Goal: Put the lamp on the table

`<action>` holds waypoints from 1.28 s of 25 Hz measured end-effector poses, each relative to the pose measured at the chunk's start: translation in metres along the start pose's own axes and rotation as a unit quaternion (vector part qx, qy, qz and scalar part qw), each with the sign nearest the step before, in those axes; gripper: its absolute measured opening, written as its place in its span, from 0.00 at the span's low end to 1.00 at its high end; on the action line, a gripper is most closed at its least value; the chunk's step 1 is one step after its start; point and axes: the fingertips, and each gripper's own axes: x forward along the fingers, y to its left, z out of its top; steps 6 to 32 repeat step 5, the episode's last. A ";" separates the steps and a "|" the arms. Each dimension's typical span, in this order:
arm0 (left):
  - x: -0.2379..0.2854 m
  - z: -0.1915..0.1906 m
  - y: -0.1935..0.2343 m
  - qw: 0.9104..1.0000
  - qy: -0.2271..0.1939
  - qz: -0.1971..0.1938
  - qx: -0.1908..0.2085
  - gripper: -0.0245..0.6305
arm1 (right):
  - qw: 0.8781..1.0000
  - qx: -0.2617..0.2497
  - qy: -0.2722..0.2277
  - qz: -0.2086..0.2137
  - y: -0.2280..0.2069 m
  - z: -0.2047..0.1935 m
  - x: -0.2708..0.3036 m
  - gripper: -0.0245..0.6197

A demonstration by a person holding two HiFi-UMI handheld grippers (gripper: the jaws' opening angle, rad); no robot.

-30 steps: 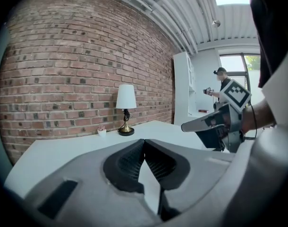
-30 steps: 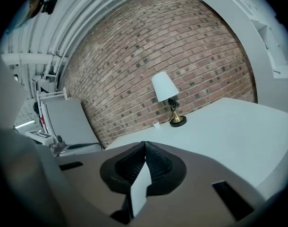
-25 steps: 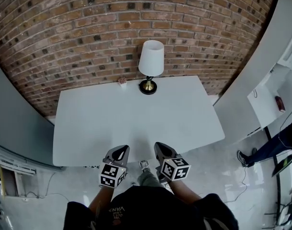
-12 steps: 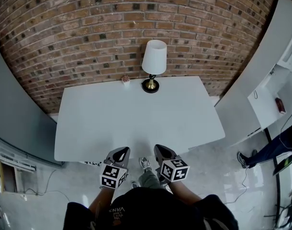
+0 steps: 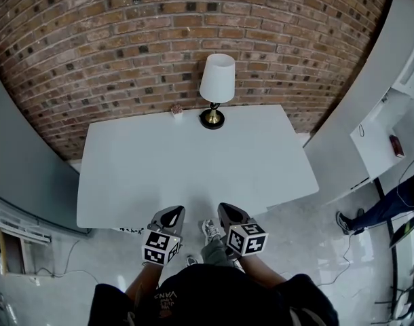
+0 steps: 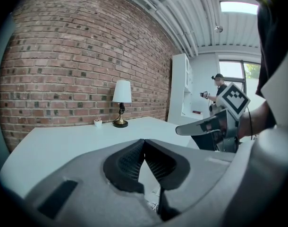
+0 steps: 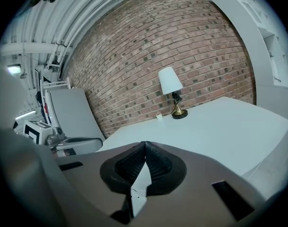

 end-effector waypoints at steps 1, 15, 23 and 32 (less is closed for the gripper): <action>0.001 0.000 0.002 1.000 0.001 0.001 0.000 0.05 | 1.000 0.001 0.000 -0.001 -0.001 0.000 0.002 0.04; 0.005 -0.002 0.006 1.000 0.003 0.003 -0.001 0.05 | 1.000 0.006 0.002 -0.007 -0.003 -0.001 0.004 0.04; 0.005 -0.002 0.006 1.000 0.003 0.003 -0.001 0.05 | 1.000 0.006 0.002 -0.007 -0.003 -0.001 0.004 0.04; 0.005 -0.002 0.006 1.000 0.003 0.003 -0.001 0.05 | 1.000 0.006 0.002 -0.007 -0.003 -0.001 0.004 0.04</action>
